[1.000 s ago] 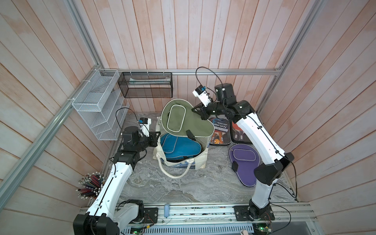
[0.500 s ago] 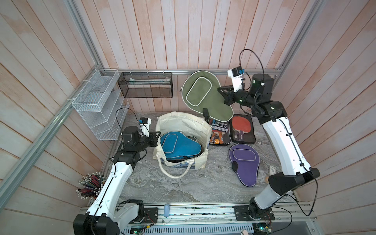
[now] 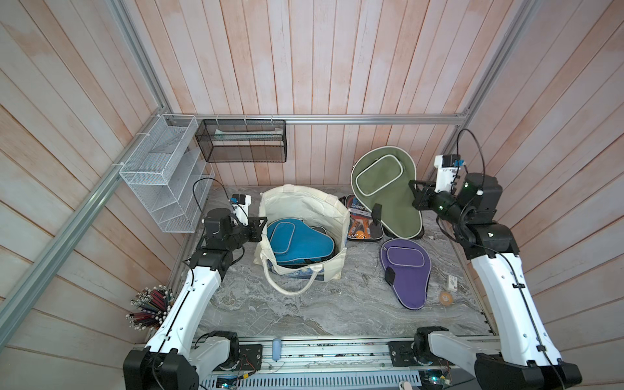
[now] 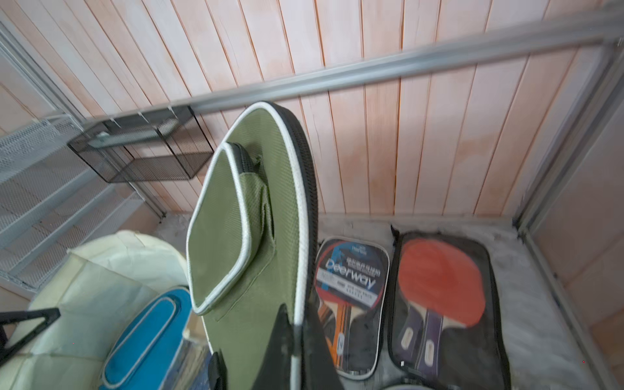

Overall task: Remove the ping pong set from the canvas bag
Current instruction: Move the canvas bag to the center of the board.

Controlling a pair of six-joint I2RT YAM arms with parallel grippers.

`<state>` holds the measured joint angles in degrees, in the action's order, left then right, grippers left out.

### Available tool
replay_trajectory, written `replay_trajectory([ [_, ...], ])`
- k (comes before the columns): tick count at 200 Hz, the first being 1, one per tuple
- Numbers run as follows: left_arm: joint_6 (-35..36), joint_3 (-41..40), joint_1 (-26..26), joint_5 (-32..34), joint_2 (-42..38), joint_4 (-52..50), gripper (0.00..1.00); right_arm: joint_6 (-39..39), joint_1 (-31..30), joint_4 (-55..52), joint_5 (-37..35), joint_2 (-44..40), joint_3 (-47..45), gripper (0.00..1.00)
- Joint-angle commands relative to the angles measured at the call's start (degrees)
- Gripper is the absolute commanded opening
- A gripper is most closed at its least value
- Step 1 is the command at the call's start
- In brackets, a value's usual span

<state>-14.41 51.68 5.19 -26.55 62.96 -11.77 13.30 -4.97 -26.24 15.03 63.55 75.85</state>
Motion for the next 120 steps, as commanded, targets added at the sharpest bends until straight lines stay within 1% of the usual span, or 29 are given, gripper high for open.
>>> replay_trajectory([
  [1, 1.62, 3.51, -0.57, 2.33, 0.06, 3.77, 0.00, 5.87, 0.26, -0.09, -3.95, -3.28, -8.33, 0.00],
  [26, 2.07, 5.39, -3.69, 6.73, -0.12, 2.47, 0.00, 9.82, 0.36, -0.15, -4.45, -6.54, -15.15, 0.00],
  [49, -0.48, 5.82, -8.91, 8.51, -0.92, 3.14, 0.00, 13.13, 0.31, 0.79, -2.79, -7.84, -20.66, 0.00],
  [69, -1.97, 5.86, -12.28, 10.11, -2.19, 4.27, 0.00, 14.18, 0.23, 1.74, -1.19, -8.50, -23.79, 0.00],
  [95, -2.21, 5.93, -13.69, 11.70, -3.23, 5.06, 0.00, 14.80, -0.36, 1.65, -0.01, -8.33, -26.01, 0.00],
  [120, -1.51, 5.89, -13.89, 13.90, -4.00, 4.35, 0.00, 16.97, -2.76, 2.76, -0.12, -8.69, -29.15, 0.00],
])
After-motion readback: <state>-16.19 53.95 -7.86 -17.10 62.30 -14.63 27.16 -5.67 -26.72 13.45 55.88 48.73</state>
